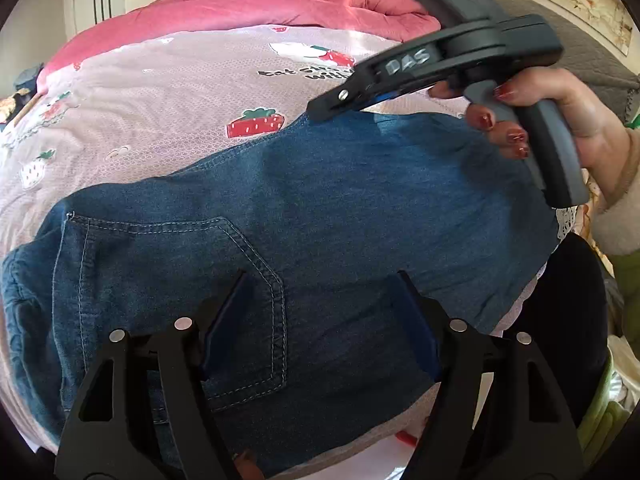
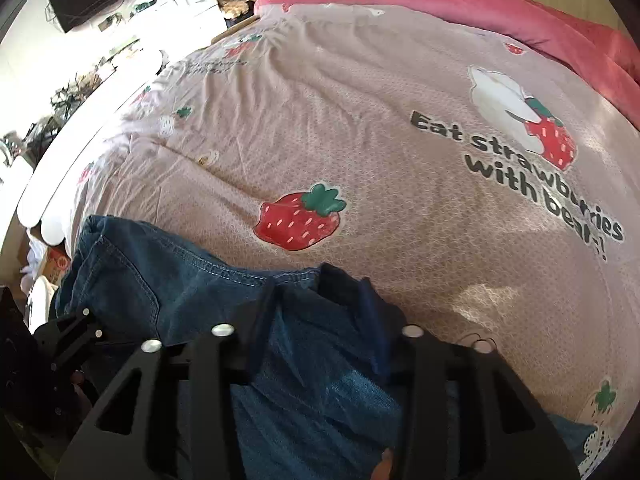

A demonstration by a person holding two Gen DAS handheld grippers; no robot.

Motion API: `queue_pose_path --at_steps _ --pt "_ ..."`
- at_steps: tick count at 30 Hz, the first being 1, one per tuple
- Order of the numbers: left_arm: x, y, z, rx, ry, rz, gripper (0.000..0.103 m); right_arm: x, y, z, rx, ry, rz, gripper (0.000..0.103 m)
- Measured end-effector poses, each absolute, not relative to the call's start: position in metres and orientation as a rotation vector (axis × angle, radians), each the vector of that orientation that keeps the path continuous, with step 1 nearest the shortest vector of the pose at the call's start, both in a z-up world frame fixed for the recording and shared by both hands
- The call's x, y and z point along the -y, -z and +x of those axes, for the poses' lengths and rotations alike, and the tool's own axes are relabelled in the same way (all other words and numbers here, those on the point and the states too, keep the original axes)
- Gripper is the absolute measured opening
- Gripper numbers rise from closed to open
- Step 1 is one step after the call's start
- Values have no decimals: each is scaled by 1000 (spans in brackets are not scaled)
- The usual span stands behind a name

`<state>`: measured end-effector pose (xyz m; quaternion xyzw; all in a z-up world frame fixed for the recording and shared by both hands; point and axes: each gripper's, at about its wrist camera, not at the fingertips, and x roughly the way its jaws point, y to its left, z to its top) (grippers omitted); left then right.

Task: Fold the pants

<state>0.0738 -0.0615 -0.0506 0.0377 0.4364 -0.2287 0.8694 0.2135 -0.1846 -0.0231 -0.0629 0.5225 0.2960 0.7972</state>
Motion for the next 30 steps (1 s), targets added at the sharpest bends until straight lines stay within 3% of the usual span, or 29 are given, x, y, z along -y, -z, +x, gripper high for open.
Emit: queue_pose_path --at_steps 1,3,13,14,17,24,30 --pt "60 51 74 -909 481 74 64 179 28 213 -1132 -634 -171 9" --pt "58 54 74 -903 487 66 64 175 33 214 -1134 -605 -191 5" --pt "51 56 68 -893 492 61 64 171 43 226 -1079 -524 -180 4" --pt "51 55 67 -892 491 64 64 177 38 224 -1067 -528 -148 7" --pt "55 56 67 -887 487 70 64 208 10 214 -996 -526 -24 31" --pt "56 45 59 -873 499 42 65 318 -39 165 -864 -361 98 44" --pt "74 13 64 -813 537 53 71 401 -34 134 -869 -150 100 42"
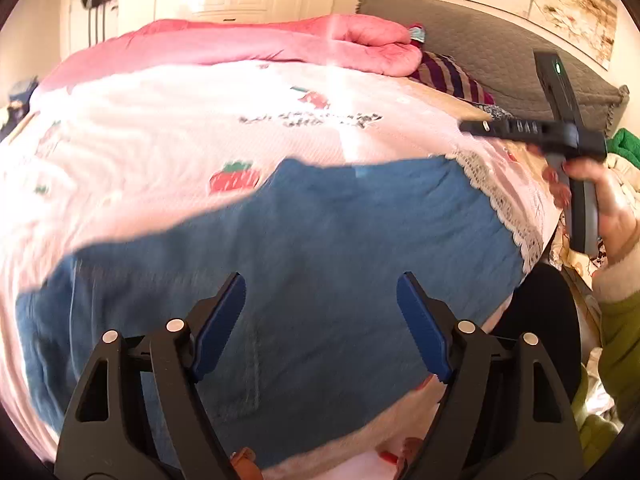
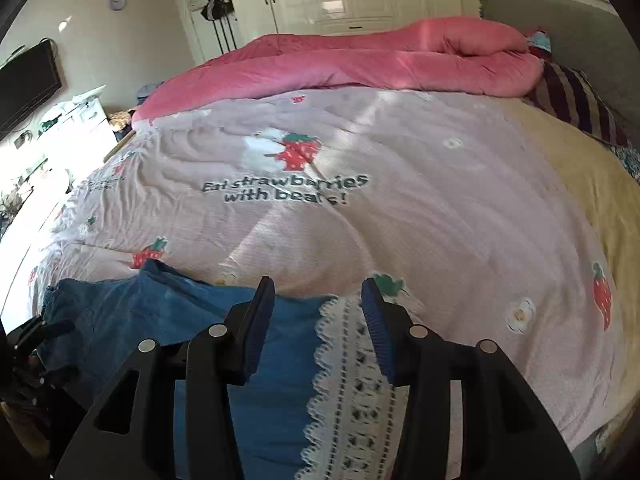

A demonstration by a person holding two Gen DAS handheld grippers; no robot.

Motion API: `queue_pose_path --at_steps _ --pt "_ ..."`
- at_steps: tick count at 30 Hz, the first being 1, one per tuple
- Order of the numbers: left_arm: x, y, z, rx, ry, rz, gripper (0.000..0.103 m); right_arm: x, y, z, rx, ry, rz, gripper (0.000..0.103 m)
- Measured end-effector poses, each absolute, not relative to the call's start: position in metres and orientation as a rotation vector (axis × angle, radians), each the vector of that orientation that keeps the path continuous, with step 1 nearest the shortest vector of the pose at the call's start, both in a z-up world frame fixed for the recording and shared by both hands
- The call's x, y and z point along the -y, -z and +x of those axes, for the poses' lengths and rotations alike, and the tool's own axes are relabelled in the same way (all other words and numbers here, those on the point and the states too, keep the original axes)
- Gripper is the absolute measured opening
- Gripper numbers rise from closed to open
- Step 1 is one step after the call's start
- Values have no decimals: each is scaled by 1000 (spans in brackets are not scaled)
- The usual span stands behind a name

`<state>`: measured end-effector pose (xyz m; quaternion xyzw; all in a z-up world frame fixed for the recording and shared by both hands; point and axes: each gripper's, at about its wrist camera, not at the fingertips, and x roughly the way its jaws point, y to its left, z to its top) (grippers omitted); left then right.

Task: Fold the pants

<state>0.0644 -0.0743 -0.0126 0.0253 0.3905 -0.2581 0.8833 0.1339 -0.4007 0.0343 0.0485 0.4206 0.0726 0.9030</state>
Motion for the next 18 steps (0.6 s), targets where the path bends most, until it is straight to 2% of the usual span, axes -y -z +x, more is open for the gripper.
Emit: queue_pose_path --at_steps 1,2,3,7,11,12,13,14,18 --pt "82 9 72 -812 540 60 71 406 -31 131 -878 -142 99 40" --pt "88 9 78 -814 551 59 71 410 -28 129 -880 -128 89 33" --pt "95 8 86 -822 566 49 71 410 -25 128 -884 -122 82 32" --pt "125 8 119 -847 582 26 71 425 -13 131 -915 -46 96 36" --pt "147 15 137 -859 542 74 71 444 8 141 -975 -96 246 38" --pt "149 18 142 -870 539 74 71 446 12 143 -984 -105 266 34" --pt "152 22 148 -885 532 74 71 447 14 144 -981 -124 283 26" --pt "155 26 153 -901 520 78 71 446 14 143 -968 -161 302 3" --pt "154 38 167 -946 503 62 71 447 6 134 -918 -153 272 3"
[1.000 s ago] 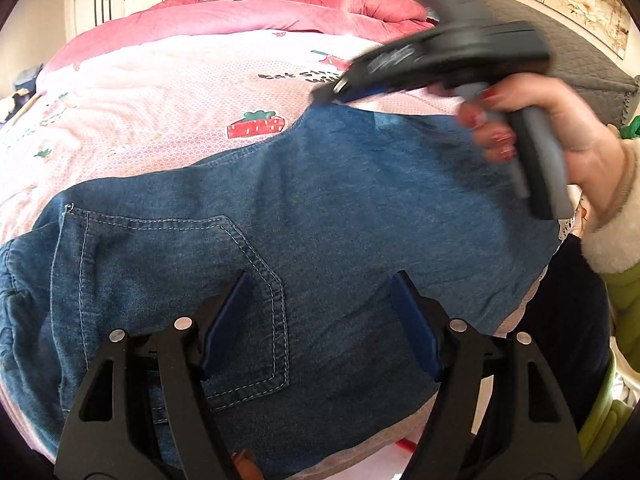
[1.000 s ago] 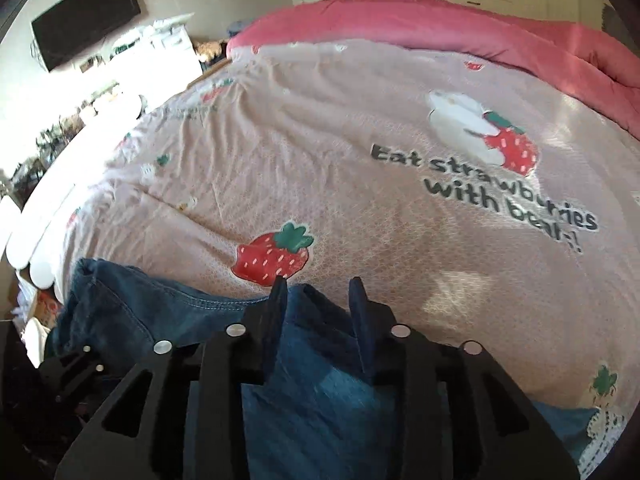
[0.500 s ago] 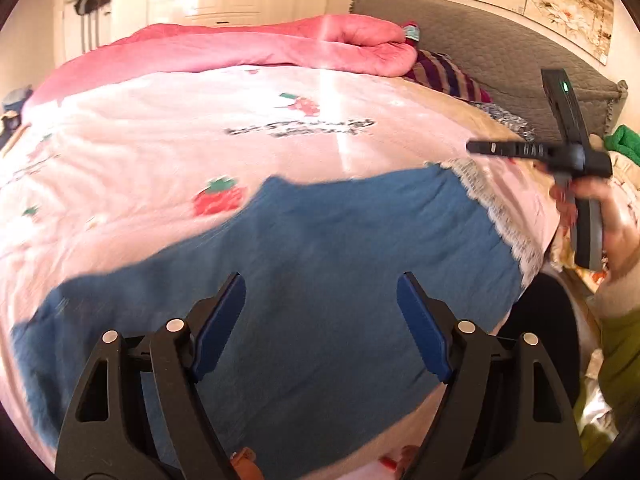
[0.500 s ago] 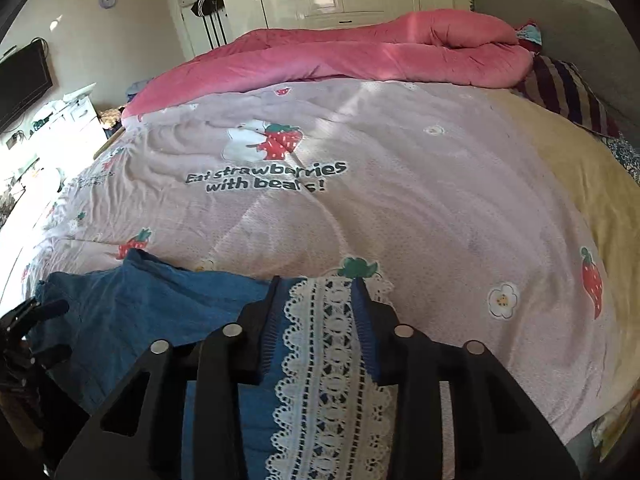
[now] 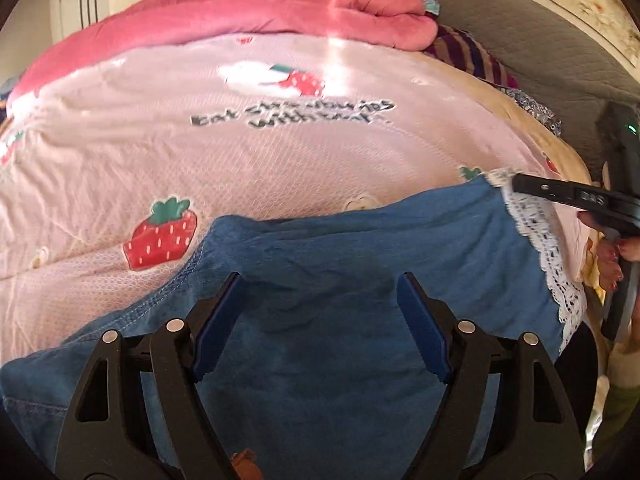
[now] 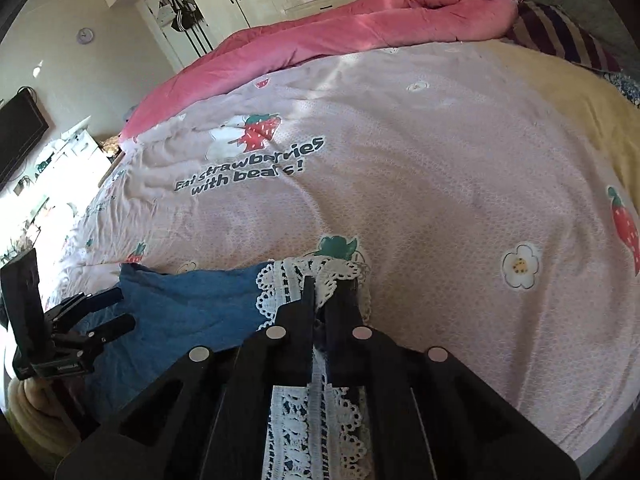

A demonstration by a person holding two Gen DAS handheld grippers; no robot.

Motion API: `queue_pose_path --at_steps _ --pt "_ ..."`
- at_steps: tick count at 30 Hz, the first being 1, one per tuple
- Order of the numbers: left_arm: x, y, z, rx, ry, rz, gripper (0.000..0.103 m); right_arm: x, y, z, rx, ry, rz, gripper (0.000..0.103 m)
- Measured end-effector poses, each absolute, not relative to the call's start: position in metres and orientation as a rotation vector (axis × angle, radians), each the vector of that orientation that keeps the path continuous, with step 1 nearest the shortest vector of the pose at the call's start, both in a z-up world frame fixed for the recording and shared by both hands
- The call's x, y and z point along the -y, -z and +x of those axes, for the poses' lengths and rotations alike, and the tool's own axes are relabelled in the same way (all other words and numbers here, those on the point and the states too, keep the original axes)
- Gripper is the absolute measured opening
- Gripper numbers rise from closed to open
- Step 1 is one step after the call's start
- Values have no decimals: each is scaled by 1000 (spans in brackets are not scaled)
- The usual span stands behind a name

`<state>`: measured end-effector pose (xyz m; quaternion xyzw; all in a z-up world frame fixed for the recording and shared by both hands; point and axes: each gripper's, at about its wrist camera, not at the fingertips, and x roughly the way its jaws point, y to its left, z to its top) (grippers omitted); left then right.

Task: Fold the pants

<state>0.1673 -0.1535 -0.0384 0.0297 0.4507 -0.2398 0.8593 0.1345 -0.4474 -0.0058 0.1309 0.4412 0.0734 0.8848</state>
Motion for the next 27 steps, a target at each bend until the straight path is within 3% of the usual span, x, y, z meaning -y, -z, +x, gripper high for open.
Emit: queue_pose_path --at_steps 11,13,15,16,22,27 --pt "148 51 176 -964 480 58 71 445 31 139 -963 -96 225 4" --pt "147 51 176 -957 482 48 71 446 24 134 -954 -67 226 14" --pt "145 50 175 -947 486 42 71 443 8 121 -902 -35 194 36" --pt "144 49 175 -945 490 39 71 440 1 112 -876 -30 173 38" --pt "144 41 168 -919 492 41 71 405 -18 66 -815 -102 95 39" --pt "143 32 160 -892 491 47 71 381 -3 41 -885 -235 150 42"
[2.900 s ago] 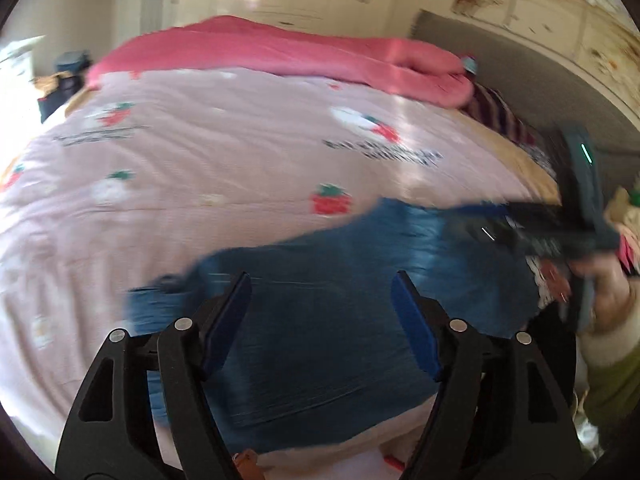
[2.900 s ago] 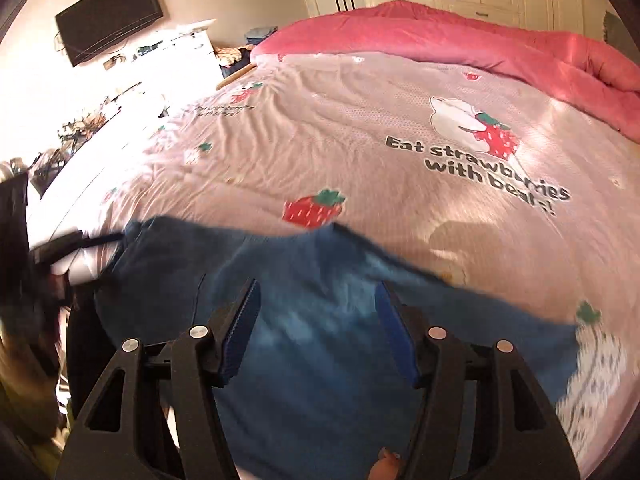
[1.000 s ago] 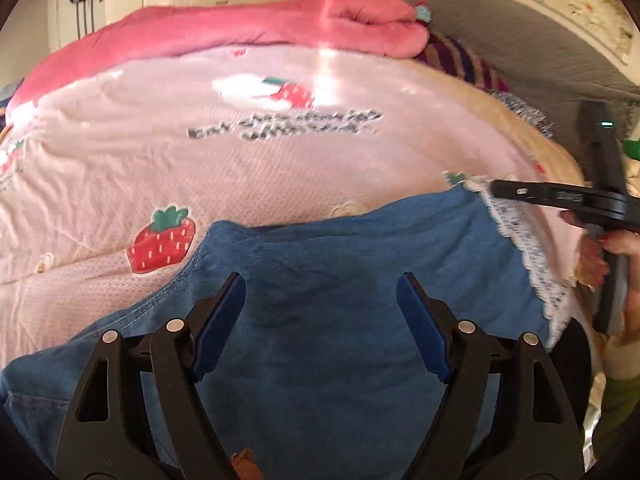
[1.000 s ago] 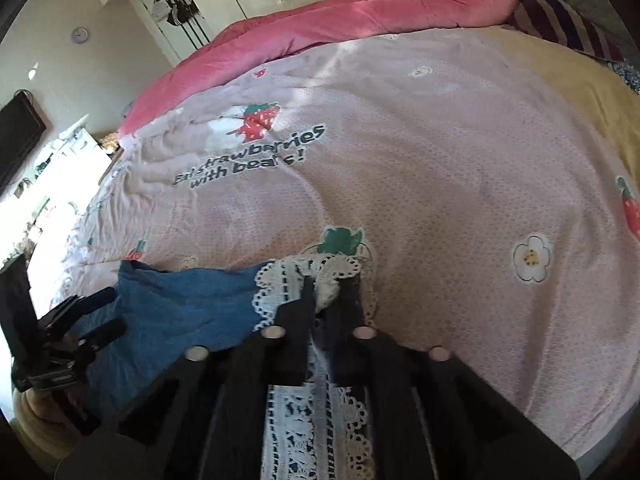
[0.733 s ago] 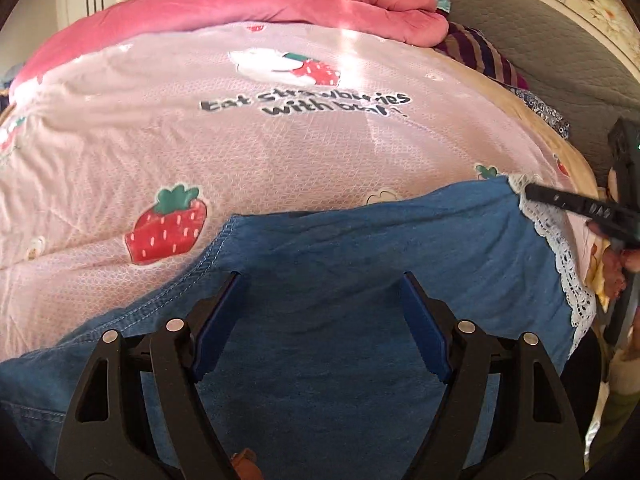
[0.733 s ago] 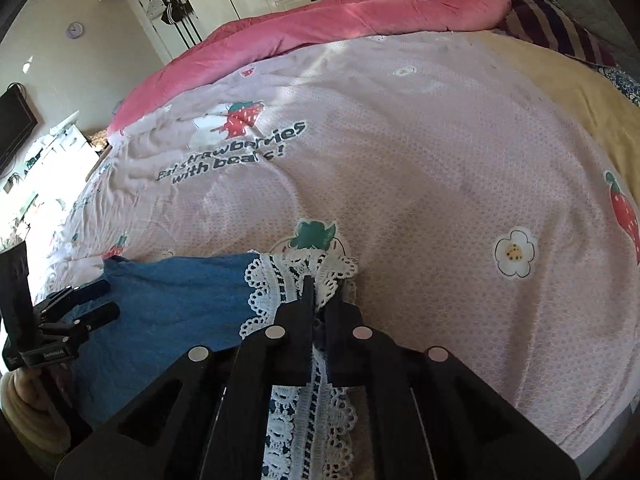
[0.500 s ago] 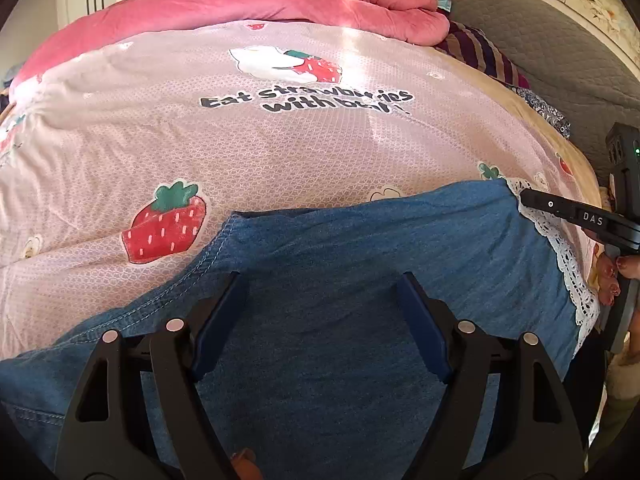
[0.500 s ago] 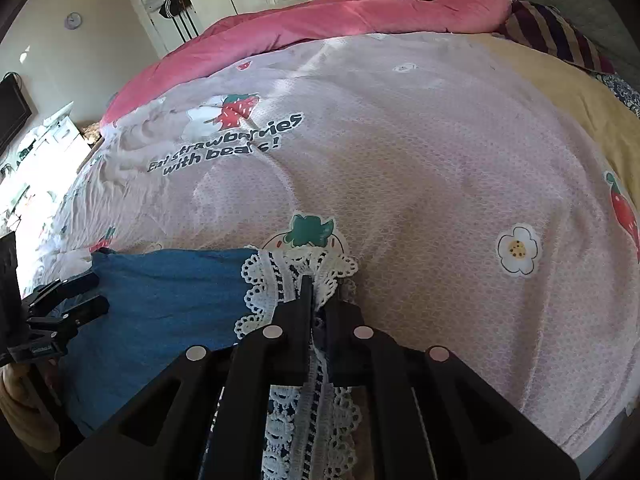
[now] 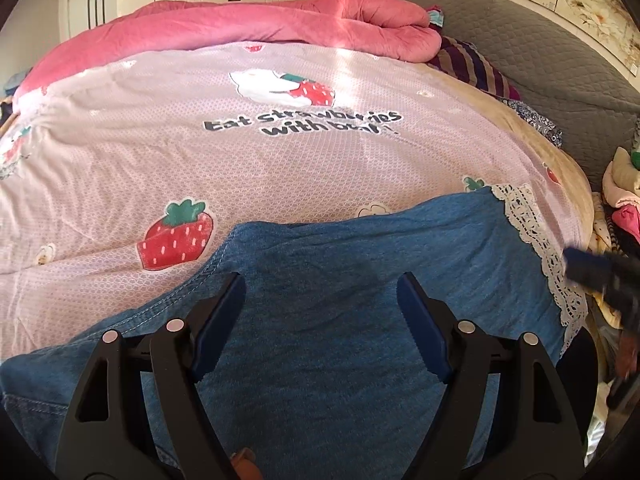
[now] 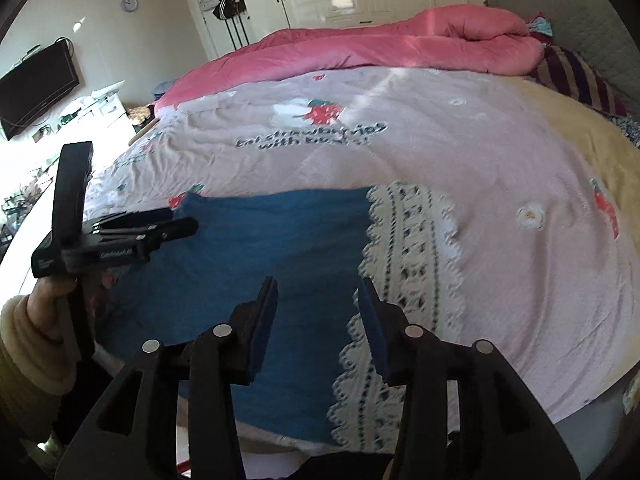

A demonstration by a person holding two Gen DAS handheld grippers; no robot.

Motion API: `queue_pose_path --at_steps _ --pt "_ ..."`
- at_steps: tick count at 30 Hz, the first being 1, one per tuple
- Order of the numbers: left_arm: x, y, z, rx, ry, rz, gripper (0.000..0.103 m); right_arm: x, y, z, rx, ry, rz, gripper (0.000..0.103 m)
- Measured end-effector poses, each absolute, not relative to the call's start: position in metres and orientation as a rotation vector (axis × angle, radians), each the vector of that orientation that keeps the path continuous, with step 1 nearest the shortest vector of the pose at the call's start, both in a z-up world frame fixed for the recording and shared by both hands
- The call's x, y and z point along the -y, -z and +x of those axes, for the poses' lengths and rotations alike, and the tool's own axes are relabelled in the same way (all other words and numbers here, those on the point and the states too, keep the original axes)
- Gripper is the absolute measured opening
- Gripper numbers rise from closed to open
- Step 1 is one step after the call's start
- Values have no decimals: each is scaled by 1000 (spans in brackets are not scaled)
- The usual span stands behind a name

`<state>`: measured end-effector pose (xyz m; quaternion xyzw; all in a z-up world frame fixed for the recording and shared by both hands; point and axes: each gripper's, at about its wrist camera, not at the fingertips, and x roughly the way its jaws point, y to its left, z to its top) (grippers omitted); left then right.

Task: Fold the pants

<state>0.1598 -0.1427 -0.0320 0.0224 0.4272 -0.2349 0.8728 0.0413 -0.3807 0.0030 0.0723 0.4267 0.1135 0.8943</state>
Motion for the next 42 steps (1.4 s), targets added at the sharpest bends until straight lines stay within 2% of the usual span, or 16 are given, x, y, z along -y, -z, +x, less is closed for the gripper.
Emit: queue_pose_path --at_steps 4,11,17,19,31,42 --pt "143 28 155 -880 492 57 71 385 22 43 -991 -168 163 47" --pt "144 23 149 -873 502 54 71 379 27 42 -995 -134 136 49" --pt "147 13 138 -862 518 57 71 381 7 24 -921 -161 166 67" --pt "148 8 135 -855 530 53 71 382 -2 17 -893 -156 168 68" --pt "168 -24 111 -792 574 84 93 394 -32 -10 -800 -128 158 86" --pt "197 -35 107 -778 606 145 93 406 -31 -23 -801 -114 180 90"
